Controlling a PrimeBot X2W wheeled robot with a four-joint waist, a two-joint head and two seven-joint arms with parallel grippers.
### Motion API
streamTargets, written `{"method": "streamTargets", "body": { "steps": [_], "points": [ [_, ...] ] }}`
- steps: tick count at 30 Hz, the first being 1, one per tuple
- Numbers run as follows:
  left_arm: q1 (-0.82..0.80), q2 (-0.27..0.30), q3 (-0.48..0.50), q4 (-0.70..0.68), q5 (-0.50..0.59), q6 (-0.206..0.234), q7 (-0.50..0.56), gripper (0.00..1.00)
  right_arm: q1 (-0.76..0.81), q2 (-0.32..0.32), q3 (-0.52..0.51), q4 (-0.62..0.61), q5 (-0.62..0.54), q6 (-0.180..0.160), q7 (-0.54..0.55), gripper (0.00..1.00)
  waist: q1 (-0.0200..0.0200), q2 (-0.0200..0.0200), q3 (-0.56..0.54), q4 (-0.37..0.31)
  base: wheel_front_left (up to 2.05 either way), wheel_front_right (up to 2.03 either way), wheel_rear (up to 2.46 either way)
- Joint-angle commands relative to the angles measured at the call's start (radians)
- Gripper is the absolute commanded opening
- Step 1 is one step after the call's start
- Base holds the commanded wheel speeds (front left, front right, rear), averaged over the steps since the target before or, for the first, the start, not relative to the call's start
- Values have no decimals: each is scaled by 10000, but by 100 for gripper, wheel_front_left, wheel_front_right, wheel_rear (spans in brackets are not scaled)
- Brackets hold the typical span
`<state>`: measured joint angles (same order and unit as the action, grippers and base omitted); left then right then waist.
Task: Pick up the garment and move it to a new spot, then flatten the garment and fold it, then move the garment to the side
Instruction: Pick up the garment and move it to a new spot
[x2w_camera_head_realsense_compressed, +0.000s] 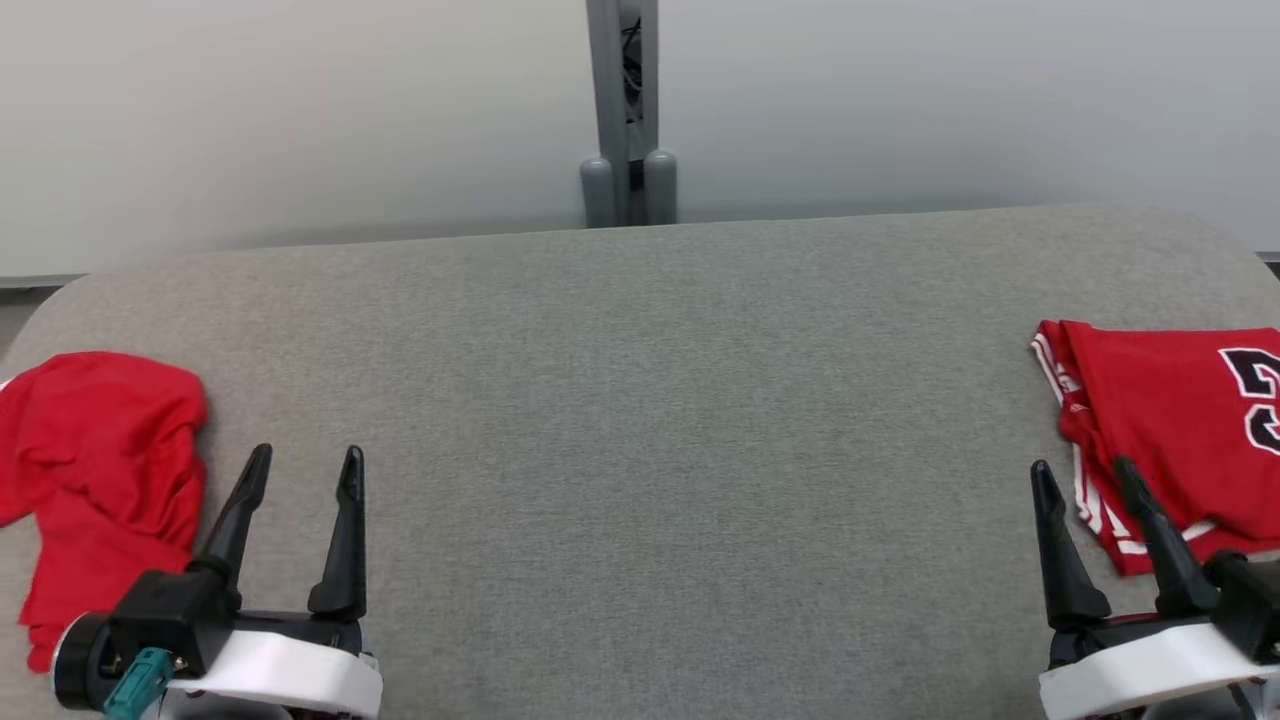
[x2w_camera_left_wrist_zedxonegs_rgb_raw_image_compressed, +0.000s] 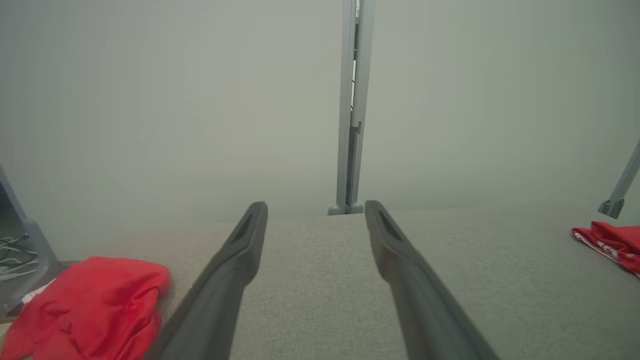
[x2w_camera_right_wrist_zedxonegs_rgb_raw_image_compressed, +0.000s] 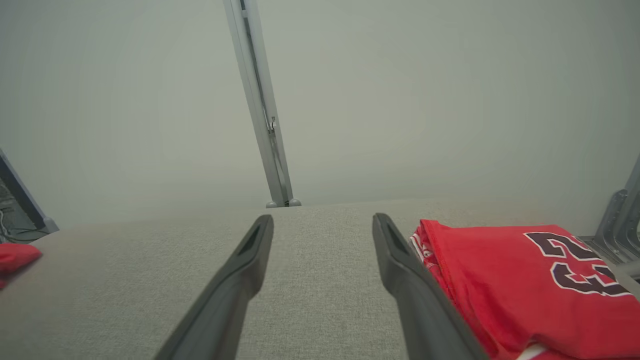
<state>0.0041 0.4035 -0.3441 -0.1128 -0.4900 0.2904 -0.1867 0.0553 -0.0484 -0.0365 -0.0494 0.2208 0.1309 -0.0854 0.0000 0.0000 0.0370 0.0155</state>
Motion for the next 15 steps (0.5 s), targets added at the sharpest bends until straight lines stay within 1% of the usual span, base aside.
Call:
{"method": "streamTargets", "body": {
  "steps": [1, 6, 10, 15],
  "points": [
    [-158, 50, 109, 54, -44, -24, -108, 100, 58, -39, 111, -92, 46, -1, -20, 100, 0, 0, 24, 510, 0, 0, 0],
    [-392, 48, 463, 132, -266, -152, -387, 100, -141, -42, 415, -210, -10, 0, 31, 100, 0, 0, 98, 1659, 0, 0, 0],
    [-523, -21, 746, 263, -302, -168, -548, 100, -298, -46, 690, -184, -69, 0, 109, 100, 0, 0, 106, 2561, 0, 0, 0],
    [-469, -163, 1047, 429, -386, -204, -685, 100, -399, -48, 951, -90, -8, 0, 132, 100, 0, 0, 88, 3473, 0, 0, 0]
  ]
}}
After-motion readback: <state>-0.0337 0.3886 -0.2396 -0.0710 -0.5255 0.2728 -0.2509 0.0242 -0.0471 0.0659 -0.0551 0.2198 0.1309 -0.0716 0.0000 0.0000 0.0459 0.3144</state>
